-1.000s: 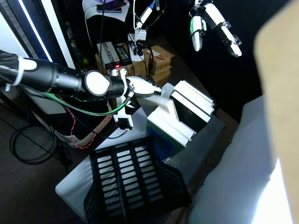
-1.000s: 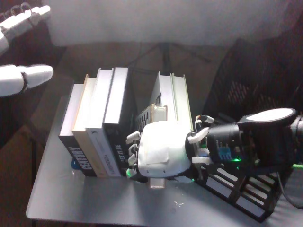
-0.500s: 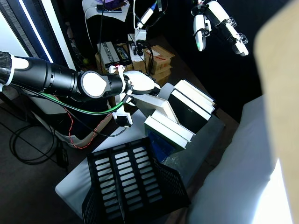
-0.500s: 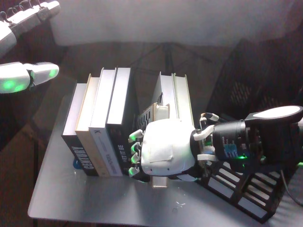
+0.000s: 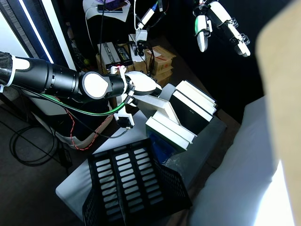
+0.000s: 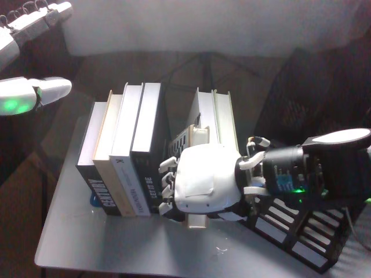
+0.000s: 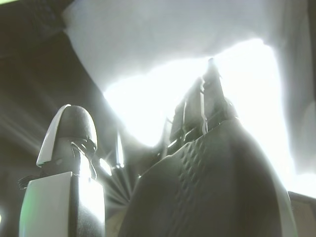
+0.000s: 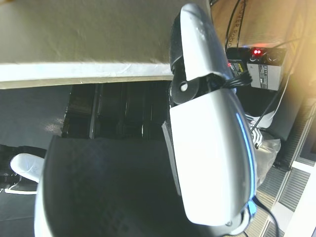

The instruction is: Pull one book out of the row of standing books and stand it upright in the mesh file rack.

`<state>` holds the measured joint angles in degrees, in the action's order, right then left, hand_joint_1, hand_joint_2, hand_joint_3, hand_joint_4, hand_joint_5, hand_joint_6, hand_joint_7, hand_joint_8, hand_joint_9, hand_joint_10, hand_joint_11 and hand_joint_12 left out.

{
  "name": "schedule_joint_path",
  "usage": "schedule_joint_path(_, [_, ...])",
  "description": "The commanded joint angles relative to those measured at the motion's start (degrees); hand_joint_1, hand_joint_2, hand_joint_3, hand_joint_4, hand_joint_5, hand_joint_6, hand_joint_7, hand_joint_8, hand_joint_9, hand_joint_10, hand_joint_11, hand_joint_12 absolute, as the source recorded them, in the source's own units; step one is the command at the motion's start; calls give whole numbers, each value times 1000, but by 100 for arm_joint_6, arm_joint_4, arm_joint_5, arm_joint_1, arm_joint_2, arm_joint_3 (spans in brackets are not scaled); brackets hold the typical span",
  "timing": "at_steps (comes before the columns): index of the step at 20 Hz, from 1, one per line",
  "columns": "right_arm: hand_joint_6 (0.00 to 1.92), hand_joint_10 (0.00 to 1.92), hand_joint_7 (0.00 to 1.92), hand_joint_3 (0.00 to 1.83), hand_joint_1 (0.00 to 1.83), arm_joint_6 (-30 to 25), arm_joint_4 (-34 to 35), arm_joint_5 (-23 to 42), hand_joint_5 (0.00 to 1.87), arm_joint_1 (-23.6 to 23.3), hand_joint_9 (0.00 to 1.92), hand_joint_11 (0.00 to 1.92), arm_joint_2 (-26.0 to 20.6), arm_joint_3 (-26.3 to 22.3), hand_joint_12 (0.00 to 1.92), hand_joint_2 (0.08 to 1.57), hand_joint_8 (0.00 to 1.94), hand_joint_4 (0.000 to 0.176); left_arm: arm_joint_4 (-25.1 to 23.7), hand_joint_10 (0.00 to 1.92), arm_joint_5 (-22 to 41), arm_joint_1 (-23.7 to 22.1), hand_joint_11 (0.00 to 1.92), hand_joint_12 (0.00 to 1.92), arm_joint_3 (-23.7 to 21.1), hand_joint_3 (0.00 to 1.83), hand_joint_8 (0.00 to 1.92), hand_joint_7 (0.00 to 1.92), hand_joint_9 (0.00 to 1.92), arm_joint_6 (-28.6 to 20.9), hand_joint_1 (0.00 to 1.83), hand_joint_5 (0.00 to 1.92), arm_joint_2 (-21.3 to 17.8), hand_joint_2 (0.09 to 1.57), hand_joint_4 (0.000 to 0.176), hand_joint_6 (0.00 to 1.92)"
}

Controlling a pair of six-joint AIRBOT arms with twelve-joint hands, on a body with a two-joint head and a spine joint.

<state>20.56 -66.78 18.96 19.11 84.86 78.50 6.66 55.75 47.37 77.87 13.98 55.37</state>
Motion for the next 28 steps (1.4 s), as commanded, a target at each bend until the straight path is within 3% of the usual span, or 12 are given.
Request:
schedule_joint_path(1, [1158,1345,983,1,1369,48,155,-225,807,3,858,542,-241,24,1682,1144,992,0,185,0,714,-25,0,0,49,1,0,0,0,-17,772,66,-13,1243,49,11])
schedule_joint_path(6, [1043,1367,971,0,1375,47,583,62,855,-90,919,673,-675,-231,1776,1131,955,0,180,0,707,-74,0,0,68,2,0,0,0,-17,733,63,5,1246,42,9])
schedule_joint_path(8, [1039,1376,968,1,1375,46,702,108,862,-124,897,590,-785,-275,1782,1133,978,0,184,0,710,-82,0,0,91,6,0,0,0,-17,735,37,33,1256,86,1])
schedule_joint_path(16, [948,1366,957,1,1378,-92,929,348,890,-386,921,709,-1150,-447,1727,1126,1021,0,112,0,711,-190,0,0,121,13,0,0,0,-17,702,19,109,1277,59,1])
schedule_joint_path(17, [1011,1419,915,5,1372,-156,929,357,843,-406,889,735,-1156,-418,1730,1145,1089,0,102,0,691,-200,0,0,133,14,0,0,0,-17,697,22,127,1281,51,2])
schedule_joint_path(19, [1109,1506,811,6,1357,-301,929,372,762,-421,820,759,-1156,-333,1747,1190,1284,0,83,0,656,-198,0,0,145,13,0,0,0,-17,679,20,151,1282,58,1])
schedule_joint_path(22, [911,1509,844,0,1366,-681,935,529,865,-423,908,909,-1156,-185,1817,1169,1230,0,46,0,640,-211,0,0,162,11,0,0,0,-17,662,29,192,1283,55,5])
schedule_joint_path(23, [944,1639,882,0,1269,-714,935,540,886,-432,983,986,-1156,-175,1874,1172,1371,0,39,0,632,-223,0,0,166,9,0,0,0,-17,685,38,201,1280,52,8])
schedule_joint_path(24, [929,1601,821,0,1343,-750,935,580,852,-438,875,884,-1156,-181,1887,1183,1341,0,31,0,616,-233,0,0,172,8,0,0,0,-17,688,42,216,1279,45,9])
schedule_joint_path(25, [1024,1655,839,3,1245,-758,935,594,847,-461,904,877,-1156,-193,1899,1191,1430,0,31,0,611,-239,0,0,185,7,0,0,0,-17,696,52,238,1278,36,13])
schedule_joint_path(26, [1049,1722,840,4,1227,-759,935,594,839,-478,965,969,-1167,-197,1917,1195,1459,0,29,0,610,-245,0,0,195,7,0,0,0,-17,681,48,253,1280,46,11])
schedule_joint_path(28, [1125,1560,746,0,1343,-830,936,594,787,-516,789,720,-1232,-198,1844,1209,1365,0,-15,0,578,-298,0,0,218,9,0,0,0,-17,680,40,307,1286,43,7])
